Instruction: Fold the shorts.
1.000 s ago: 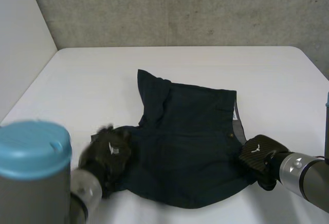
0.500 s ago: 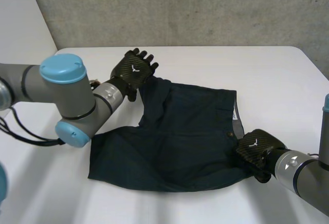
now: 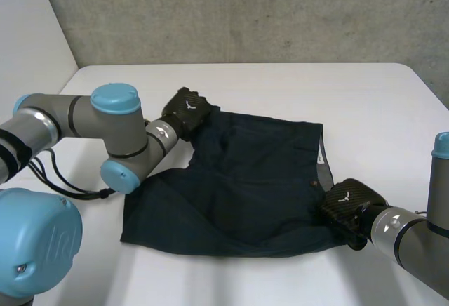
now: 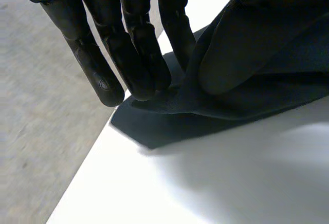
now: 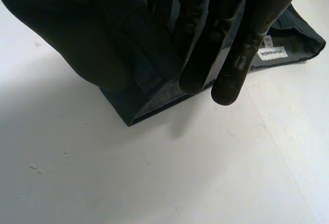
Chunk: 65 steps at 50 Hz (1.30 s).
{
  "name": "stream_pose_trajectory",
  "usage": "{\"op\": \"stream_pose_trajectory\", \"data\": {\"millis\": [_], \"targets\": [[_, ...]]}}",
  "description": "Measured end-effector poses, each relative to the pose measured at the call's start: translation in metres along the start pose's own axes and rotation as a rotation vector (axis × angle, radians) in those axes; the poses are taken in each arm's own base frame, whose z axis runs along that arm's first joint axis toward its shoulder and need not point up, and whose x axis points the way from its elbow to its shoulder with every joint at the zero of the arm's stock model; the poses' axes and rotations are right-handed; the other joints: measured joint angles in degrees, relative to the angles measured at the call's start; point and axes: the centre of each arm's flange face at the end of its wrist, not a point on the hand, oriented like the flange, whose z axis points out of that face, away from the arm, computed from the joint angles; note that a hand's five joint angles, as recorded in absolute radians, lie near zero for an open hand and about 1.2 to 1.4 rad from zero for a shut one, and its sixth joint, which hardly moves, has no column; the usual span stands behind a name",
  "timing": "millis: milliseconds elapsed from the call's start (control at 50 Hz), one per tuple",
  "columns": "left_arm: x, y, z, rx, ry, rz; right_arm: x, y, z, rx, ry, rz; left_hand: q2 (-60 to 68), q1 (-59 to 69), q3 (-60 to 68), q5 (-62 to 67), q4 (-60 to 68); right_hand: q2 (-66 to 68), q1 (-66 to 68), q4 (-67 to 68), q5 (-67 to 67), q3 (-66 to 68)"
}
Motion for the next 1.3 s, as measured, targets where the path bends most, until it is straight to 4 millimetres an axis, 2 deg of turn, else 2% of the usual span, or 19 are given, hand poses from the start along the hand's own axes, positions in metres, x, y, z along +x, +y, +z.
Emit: {"op": "stream_pose_trajectory", "data": {"millis": [100,260,340,440,540,580,600,620,640,720,740,780,840,880,940,1020,1140,1280,1300], "targets": [[-0.017,-0.007,-0.010,-0.086,-0.123,-0.025,0.000,0.000,0.000,0.000,-0.001,0.000,0.1,0.0,0.0,0.0,0.0,0.0,0.0,0.0,0.0,0.0],[-0.034,-0.009,-0.049,-0.257,-0.256,-0.048,-0.002,0.001,0.000,-0.005,-0.007,0.001,0.2,0.0,0.2,0.0,0.2,0.0,0.0,0.0,0.0,0.0],[-0.033,-0.006,-0.065,-0.319,-0.273,-0.045,-0.003,0.002,-0.001,-0.006,-0.008,0.001,0.2,0.0,0.2,0.0,0.2,0.0,0.0,0.0,0.0,0.0],[-0.022,0.004,-0.089,-0.432,-0.257,-0.034,-0.004,0.002,-0.001,-0.008,-0.011,0.001,0.2,0.0,0.2,0.0,0.2,0.0,0.0,0.0,0.0,0.0],[-0.014,0.008,-0.098,-0.486,-0.226,-0.032,-0.005,0.002,-0.002,-0.008,-0.014,0.003,-1.0,-0.8,-0.9,-0.5,-0.5,0.0,0.0,0.0,0.0,0.0],[-0.011,0.009,-0.101,-0.507,-0.209,-0.034,-0.006,0.002,-0.002,-0.008,-0.015,0.010,-3.7,-3.7,-3.7,-2.9,-3.9,0.0,0.0,0.0,0.0,0.0],[-0.011,0.008,-0.102,-0.514,-0.203,-0.035,-0.006,0.002,-0.002,-0.007,-0.015,0.015,-18.3,-18.9,-17.9,-15.7,-18.5,0.0,0.0,0.0,0.0,0.0],[-0.011,0.007,-0.102,-0.515,-0.202,-0.037,-0.005,0.002,-0.002,-0.005,-0.014,0.020,-18.3,-18.9,-17.9,-15.7,-18.5,0.0,0.0,0.0,0.0,0.0],[-0.012,0.006,-0.103,-0.515,-0.202,-0.038,-0.005,0.001,-0.003,-0.004,-0.013,0.025,-36.6,-36.3,-35.5,-33.2,-36.4,0.0,0.0,0.0,0.0,0.0],[-0.025,-0.010,-0.106,-0.478,-0.235,-0.047,-0.004,0.000,-0.004,0.006,-0.007,0.044,-47.0,-44.7,-46.4,-44.8,-47.7,0.0,0.0,0.0,0.0,0.0],[-0.025,-0.010,-0.106,-0.478,-0.235,-0.047,-0.004,0.000,-0.004,0.006,-0.007,0.044,-47.0,-44.7,-46.4,-44.8,-47.7,0.0,0.0,0.0,0.0,0.0],[-0.040,-0.027,-0.113,-0.433,-0.279,-0.067,-0.002,-0.002,-0.005,0.012,-0.001,0.055,-48.1,-44.7,-47.4,-46.0,-48.5,0.0,0.0,0.0,0.0,0.0],[-0.050,-0.040,-0.121,-0.398,-0.312,-0.097,-0.001,-0.002,-0.006,0.016,0.003,0.061,-48.2,-44.7,-47.4,-46.0,-48.6,0.0,0.0,0.0,0.0,0.0],[-0.059,-0.055,-0.137,-0.363,-0.342,-0.149,0.000,-0.004,-0.006,0.022,0.007,0.072,-48.2,-44.7,-47.4,-46.1,-48.6,0.0,0.0,0.0,0.0,0.0],[-0.060,-0.065,-0.154,-0.346,-0.350,-0.203,0.001,-0.004,-0.006,0.028,0.013,0.084,-48.2,-44.7,-47.4,-46.1,-48.6,0.0,0.0,0.0,0.0,0.0],[-0.048,-0.073,-0.188,-0.349,-0.309,-0.288,0.005,-0.007,-0.004,0.054,0.037,0.145,-48.2,-44.7,-47.4,-46.1,-48.7,0.0,0.0,0.0,0.0,0.0],[-0.007,-0.070,-0.235,-0.419,-0.137,-0.376,0.013,-0.012,0.001,0.114,0.077,0.281,-48.2,-44.7,-47.4,-46.1,-48.7,0.0,0.0,0.0,0.0,0.0],[0.037,-0.051,-0.271,-0.539,0.025,-0.422,0.016,-0.015,0.006,0.156,0.092,0.379,-48.2,-44.7,-47.4,-46.0,-48.7,0.0,0.0,0.0,0.0,0.0],[0.037,-0.051,-0.271,-0.539,0.025,-0.422,0.016,-0.015,0.006,0.156,0.092,0.379,-48.2,-44.7,-47.4,-46.0,-48.7,0.0,0.0,0.0,0.0,0.0]]}}
